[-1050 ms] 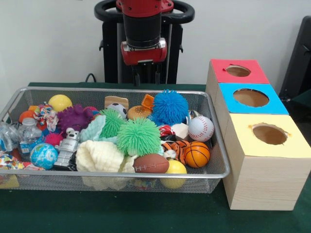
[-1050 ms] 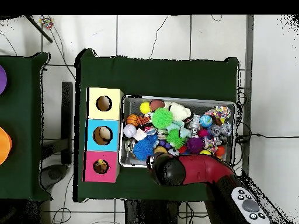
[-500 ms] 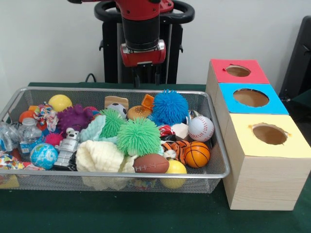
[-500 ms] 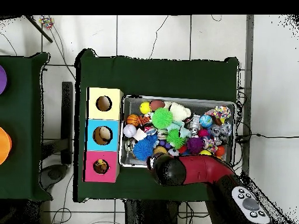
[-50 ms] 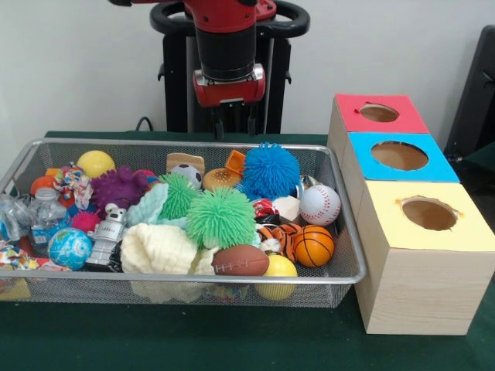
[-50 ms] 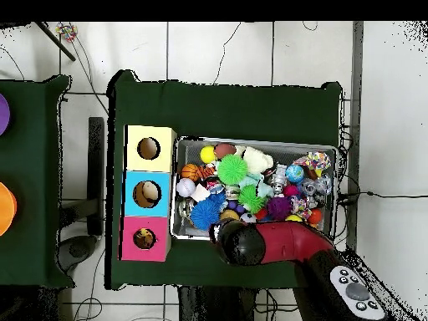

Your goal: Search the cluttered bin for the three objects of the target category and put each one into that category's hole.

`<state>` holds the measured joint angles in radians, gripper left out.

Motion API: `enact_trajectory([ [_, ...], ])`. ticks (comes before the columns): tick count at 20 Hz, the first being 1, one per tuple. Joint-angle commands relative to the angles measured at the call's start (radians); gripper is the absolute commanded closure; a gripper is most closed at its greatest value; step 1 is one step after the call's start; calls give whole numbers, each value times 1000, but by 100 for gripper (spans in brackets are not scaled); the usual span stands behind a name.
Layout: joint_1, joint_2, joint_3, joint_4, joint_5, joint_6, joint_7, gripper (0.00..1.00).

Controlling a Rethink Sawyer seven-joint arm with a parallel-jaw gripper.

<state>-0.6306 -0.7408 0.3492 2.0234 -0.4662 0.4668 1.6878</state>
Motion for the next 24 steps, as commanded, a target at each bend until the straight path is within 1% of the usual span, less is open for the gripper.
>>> enact_trajectory([
  [1, 26, 50, 34, -101, -7, -72, 67, 0],
  [7, 66, 49, 18, -99, 14, -97, 114, 0],
  [13, 109, 71, -24, -127, 11, -122, 139, 0],
  [17, 133, 100, -51, -156, 6, -146, 149, 0],
  [24, 206, 160, -128, -195, 1, -192, 177, 0],
])
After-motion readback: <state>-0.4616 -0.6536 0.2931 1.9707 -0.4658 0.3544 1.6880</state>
